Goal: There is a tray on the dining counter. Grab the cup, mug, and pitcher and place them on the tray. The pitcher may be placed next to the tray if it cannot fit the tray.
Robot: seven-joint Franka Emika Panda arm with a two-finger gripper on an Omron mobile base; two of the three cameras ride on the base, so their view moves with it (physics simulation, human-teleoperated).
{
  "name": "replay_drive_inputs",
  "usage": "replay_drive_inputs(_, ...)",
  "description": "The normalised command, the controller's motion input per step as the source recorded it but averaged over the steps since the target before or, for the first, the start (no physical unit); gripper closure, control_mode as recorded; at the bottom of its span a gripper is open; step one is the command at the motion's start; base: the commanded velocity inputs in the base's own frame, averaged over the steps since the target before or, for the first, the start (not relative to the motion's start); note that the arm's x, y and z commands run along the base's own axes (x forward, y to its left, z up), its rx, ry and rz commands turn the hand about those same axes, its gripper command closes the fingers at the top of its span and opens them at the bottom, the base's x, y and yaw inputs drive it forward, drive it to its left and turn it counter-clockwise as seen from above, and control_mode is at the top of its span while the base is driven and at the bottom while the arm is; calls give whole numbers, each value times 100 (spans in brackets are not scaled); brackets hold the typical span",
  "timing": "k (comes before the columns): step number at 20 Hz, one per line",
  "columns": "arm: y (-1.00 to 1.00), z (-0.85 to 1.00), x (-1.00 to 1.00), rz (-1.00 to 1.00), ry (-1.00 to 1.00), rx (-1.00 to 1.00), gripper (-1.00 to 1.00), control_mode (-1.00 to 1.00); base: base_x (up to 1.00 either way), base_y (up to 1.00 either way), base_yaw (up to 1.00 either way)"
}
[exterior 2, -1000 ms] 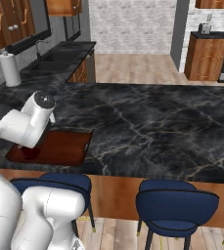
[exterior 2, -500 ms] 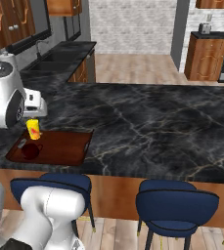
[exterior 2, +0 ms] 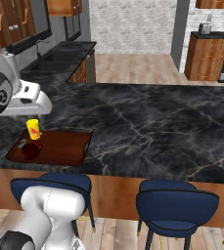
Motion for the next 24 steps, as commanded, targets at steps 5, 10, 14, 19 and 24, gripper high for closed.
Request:
replay_drive_inputs(5, -20, 0, -22, -4, 0, 0, -100, -100, 0, 0, 0)
replay_drive_inputs(10, -5, -16, -17, 0, 0, 1, -100, -100, 0, 0, 0)
replay_drive_inputs(14, -15, -28, -23, -1, -4, 12, -100, -100, 0, 0, 0)
replay_drive_inputs(19, -17, 0, -4, -2, -1, 10, -100, -100, 0, 0, 0)
replay_drive_inputs(24, -2, 0, -5, 0, 0, 0, -100, 100, -9, -5, 0)
